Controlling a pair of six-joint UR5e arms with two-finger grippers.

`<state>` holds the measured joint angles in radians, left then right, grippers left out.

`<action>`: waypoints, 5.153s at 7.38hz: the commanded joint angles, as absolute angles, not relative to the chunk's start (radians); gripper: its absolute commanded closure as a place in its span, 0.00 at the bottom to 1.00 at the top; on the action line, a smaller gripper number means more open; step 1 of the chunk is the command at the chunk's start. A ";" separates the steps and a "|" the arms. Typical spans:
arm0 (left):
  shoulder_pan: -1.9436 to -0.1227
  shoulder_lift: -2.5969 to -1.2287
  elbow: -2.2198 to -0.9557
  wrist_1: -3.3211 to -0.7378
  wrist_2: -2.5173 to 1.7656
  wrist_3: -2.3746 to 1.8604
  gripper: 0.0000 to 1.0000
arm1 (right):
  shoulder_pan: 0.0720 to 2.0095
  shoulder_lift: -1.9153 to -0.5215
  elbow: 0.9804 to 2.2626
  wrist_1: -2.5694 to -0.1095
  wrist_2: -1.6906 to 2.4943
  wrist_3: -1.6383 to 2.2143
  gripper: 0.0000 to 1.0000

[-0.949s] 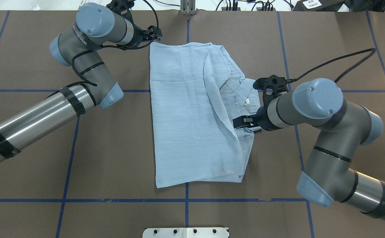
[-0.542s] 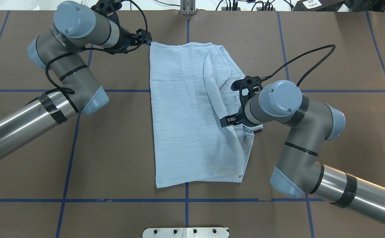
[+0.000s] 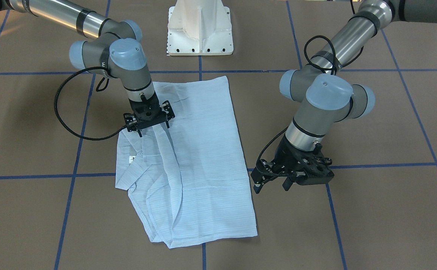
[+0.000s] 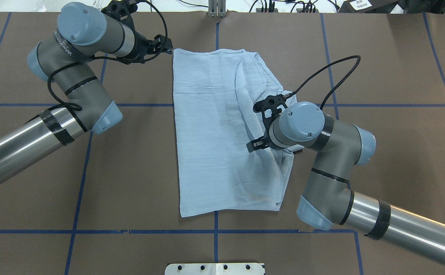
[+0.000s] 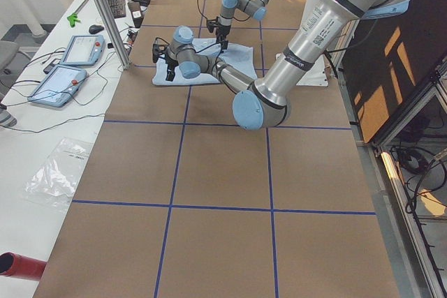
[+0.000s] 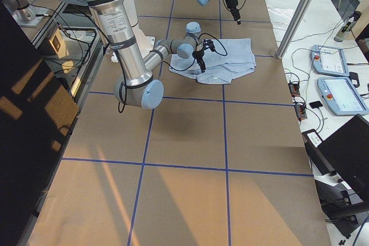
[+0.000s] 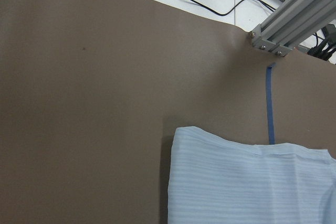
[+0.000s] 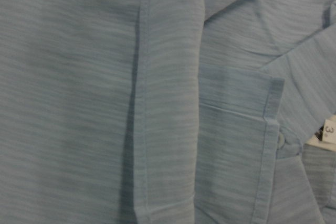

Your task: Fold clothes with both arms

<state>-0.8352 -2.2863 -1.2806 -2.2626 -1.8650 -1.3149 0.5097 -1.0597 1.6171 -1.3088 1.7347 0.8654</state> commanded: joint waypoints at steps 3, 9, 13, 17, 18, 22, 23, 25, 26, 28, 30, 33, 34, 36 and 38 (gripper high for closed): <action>-0.830 -2.287 -1.281 -2.264 -1.864 -1.325 0.00 | 0.570 -1.075 1.601 -1.312 1.736 0.757 0.00; -0.799 -2.240 -1.389 -2.229 -1.868 -1.338 0.00 | 0.739 -1.124 1.624 -1.333 1.889 0.604 0.00; -0.519 -2.073 -1.823 -1.941 -1.802 -1.653 0.00 | 0.781 -1.218 1.788 -1.330 2.077 0.822 0.00; -0.238 -2.045 -1.889 -1.807 -1.679 -1.857 0.06 | 0.746 -1.249 1.870 -1.328 2.083 0.988 0.00; -0.235 -2.046 -1.855 -1.807 -1.677 -1.867 0.07 | 0.746 -1.250 1.870 -1.328 2.083 0.989 0.00; -0.232 -2.046 -1.832 -1.804 -1.677 -1.887 0.23 | 0.746 -1.249 1.871 -1.328 2.083 0.989 0.00; -0.230 -2.046 -1.832 -1.804 -1.677 -1.887 0.29 | 0.746 -1.249 1.878 -1.328 2.085 0.989 0.00; -0.226 -2.051 -1.816 -1.804 -1.677 -1.887 0.36 | 0.746 -1.250 1.878 -1.328 2.082 0.989 0.00; -0.225 -2.054 -1.813 -1.804 -1.677 -1.887 0.37 | 0.746 -1.250 1.876 -1.328 2.083 0.989 0.00; -0.225 -2.056 -1.813 -1.804 -1.677 -1.888 0.39 | 0.746 -1.250 1.876 -1.330 2.083 0.989 0.00; -0.224 -2.059 -1.813 -1.804 -1.677 -1.888 0.63 | 0.746 -1.252 1.878 -1.328 2.083 0.989 0.00; -0.227 -2.060 -1.816 -1.804 -1.680 -1.888 1.00 | 0.746 -1.264 1.896 -1.328 2.086 1.026 0.00; -0.233 -2.060 -1.831 -1.802 -1.684 -1.888 1.00 | 0.736 -1.264 1.901 -1.328 2.088 1.049 0.00; -0.244 -2.062 -1.847 -1.795 -1.687 -1.887 1.00 | 0.656 -1.262 1.940 -1.328 2.063 1.279 0.00; -0.248 -2.062 -1.850 -1.795 -1.687 -1.887 1.00 | 0.521 -1.264 1.957 -1.331 1.921 1.493 0.00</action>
